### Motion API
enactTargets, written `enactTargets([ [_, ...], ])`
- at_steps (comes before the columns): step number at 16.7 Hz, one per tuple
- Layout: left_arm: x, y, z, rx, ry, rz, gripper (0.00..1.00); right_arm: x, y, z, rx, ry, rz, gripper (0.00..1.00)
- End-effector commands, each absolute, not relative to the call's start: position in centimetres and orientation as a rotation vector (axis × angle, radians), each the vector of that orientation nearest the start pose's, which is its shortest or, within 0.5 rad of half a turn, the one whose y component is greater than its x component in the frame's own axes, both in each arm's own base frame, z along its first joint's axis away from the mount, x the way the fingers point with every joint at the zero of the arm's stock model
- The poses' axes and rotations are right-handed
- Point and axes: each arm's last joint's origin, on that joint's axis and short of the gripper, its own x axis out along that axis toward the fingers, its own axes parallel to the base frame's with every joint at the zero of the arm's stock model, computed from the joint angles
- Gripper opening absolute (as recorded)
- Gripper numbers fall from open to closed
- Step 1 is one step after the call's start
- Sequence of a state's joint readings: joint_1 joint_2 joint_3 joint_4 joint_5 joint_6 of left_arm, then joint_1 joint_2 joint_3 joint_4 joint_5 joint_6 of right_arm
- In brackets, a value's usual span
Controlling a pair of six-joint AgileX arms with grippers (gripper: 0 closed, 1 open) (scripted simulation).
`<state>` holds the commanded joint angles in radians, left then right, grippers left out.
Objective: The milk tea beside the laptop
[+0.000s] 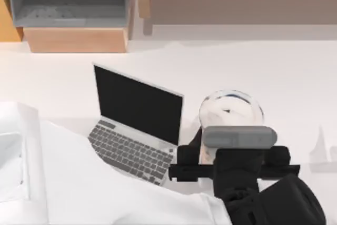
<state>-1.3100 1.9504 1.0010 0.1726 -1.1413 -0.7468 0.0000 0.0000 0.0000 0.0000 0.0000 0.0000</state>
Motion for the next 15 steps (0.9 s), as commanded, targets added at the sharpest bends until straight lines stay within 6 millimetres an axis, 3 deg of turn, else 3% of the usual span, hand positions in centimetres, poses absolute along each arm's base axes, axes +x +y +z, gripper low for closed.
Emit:
enactTargets([
  [5, 12.63, -35.03, 11.87, -0.005, 0.303, -0.029, 0.0, 10.57, -0.12, 16.0, 0.0, 0.0, 0.0, 1.0],
  [15, 12.63, -35.03, 11.87, -0.005, 0.303, -0.029, 0.75, 10.57, -0.12, 16.0, 0.0, 0.0, 0.0, 1.0],
])
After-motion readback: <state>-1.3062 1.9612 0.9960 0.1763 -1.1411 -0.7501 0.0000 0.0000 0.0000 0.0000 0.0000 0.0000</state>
